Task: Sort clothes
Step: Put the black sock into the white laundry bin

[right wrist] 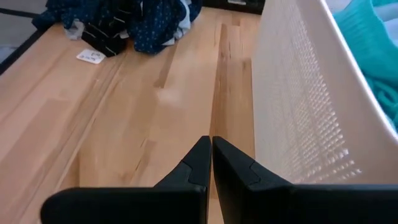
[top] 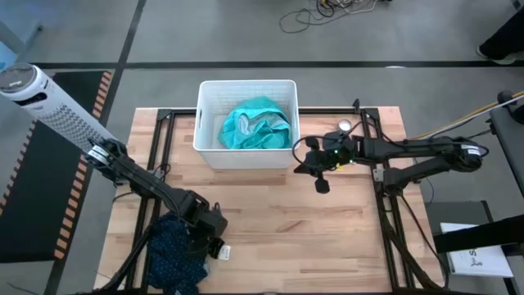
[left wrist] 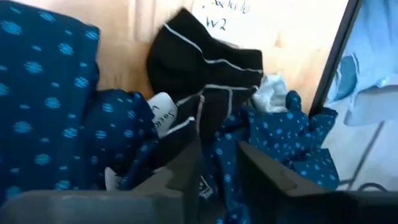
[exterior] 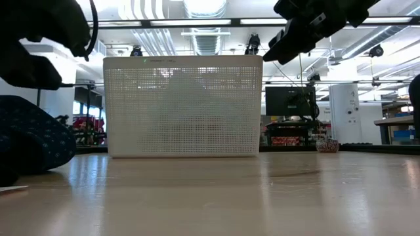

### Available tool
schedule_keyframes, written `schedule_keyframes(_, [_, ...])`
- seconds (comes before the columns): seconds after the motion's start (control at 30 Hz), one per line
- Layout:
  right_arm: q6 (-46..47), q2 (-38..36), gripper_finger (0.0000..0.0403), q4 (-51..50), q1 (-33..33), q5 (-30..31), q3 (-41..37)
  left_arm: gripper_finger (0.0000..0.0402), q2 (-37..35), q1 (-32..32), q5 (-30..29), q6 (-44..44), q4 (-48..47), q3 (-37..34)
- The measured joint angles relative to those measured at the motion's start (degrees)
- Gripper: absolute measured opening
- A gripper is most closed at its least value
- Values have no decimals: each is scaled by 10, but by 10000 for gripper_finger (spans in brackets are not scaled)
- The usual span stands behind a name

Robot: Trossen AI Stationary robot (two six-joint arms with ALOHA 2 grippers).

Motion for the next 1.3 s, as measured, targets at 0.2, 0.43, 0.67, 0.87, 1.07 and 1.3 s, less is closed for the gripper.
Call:
schedule_keyframes(0.2, [1, 15, 0, 1, 0, 0, 0, 156, 20, -1, 0, 22, -1, 0])
schedule_keyframes(0.43, [2, 16, 0, 2, 0, 0, 0, 136, 57, -1, -3, 54, -28, 0])
schedule_keyframes(0.67, [2, 16, 0, 2, 0, 0, 0, 16, 67, -1, 7, 88, -75, -1])
schedule_keyframes(0.87, [2, 16, 0, 2, 0, 0, 0, 5, 53, -1, 12, 88, -79, 1])
schedule_keyframes(1.07, [2, 16, 0, 3, 0, 0, 0, 2, 35, -1, -15, 121, -97, 63])
schedule_keyframes(1.3, [2, 16, 0, 3, 0, 0, 0, 1, 29, 3, -102, 171, -131, 176])
